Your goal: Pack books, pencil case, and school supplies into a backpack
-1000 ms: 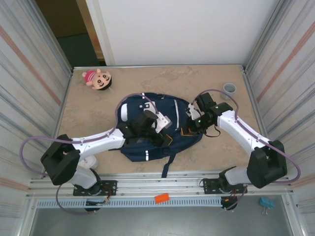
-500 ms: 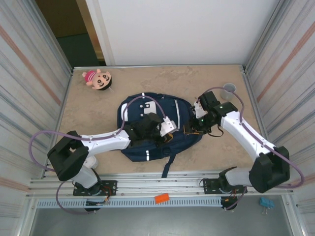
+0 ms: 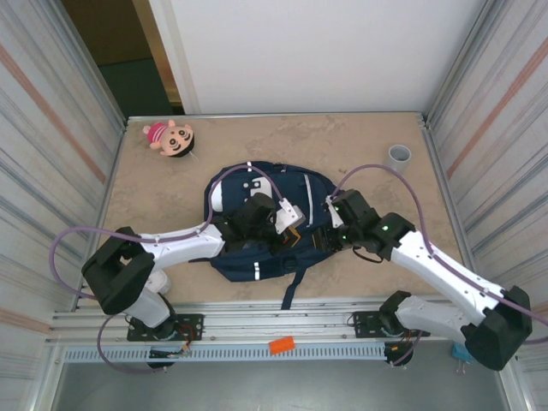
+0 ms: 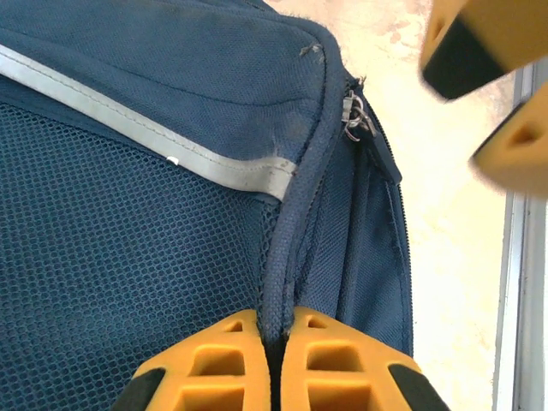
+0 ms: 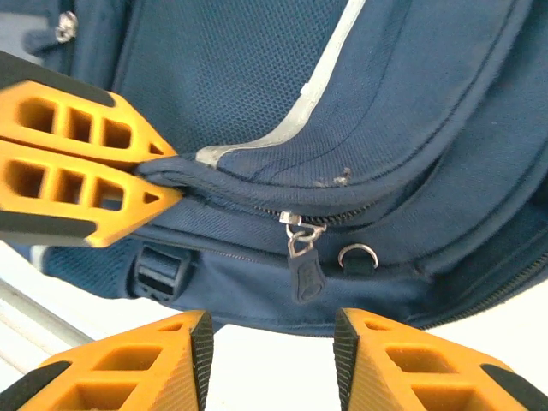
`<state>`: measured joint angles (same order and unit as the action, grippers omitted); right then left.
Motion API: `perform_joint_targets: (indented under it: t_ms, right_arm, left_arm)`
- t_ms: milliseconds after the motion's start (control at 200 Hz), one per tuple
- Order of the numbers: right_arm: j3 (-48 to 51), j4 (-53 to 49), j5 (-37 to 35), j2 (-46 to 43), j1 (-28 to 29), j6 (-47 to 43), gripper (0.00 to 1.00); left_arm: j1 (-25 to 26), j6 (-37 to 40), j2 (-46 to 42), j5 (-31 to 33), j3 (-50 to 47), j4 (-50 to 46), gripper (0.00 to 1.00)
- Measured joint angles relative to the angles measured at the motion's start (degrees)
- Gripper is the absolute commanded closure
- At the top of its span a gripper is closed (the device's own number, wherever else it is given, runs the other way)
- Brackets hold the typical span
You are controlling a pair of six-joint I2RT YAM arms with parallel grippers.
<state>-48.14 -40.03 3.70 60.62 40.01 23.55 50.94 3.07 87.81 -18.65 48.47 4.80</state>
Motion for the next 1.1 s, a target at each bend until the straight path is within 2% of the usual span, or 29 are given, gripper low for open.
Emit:
perform_joint_targets:
  t_ms: [145,195,296,361,396,496,601,707,797,947,1102]
  right_arm:
    - [0.4,3.3,-2.8,4.4,0.9,-0.3,0.59]
    - [0.4,4.5,-3.5,5.4,0.9,-0.6,0.66]
    - [0.3,5.7,-5.0,7.0,0.9,-1.6,0.87]
    - [0.0,5.1,-6.4,7.9,0.9,-1.7,0.97]
    - [-0.5,4.3,-7.2,8.3,1.1,-1.6,1.00]
    - [-1.9,2.5,-8.0,8.3,1.0,-1.9,1.00]
    - [-3.1,0.6,-2.2,8.4,-1.7,-3.5,1.00]
    - [-5.5,-2.3,1.7,9.7,-2.3,-4.3,1.00]
    - [-7.1,-4.3,2.6,11.4,-0.8,-4.3,1.00]
    - [-8.0,-5.1,3.2,12.0,0.3,-1.7,1.00]
    - [-8.2,-5.4,3.4,12.0,0.3,1.9,1.00]
  left_arm:
    - [-0.2,-0.3,0.0,-0.5,0.0,0.0,1.00]
    - [-0.3,-0.3,0.0,-0.8,0.0,0.0,1.00]
    - [-0.4,-0.3,0.0,-0.8,0.0,-0.1,1.00]
    - [-0.4,-0.4,0.0,-0.5,0.0,-0.2,1.00]
    - [-0.4,-0.4,0.0,-0.2,0.0,-0.2,1.00]
    - [-0.4,-0.6,-0.1,1.3,0.0,-0.2,1.00]
    - [-0.6,-1.4,-0.1,2.8,0.0,-0.3,0.83]
    - [-1.0,-3.1,-1.0,4.5,-0.2,-1.2,0.53]
    - [-1.8,-6.8,-2.4,6.6,-0.2,-4.2,0.38]
    - [-2.1,-16.1,-8.2,10.4,-0.7,-10.6,0.29]
    - [-3.0,-30.9,-20.5,18.2,-4.9,-15.5,0.26]
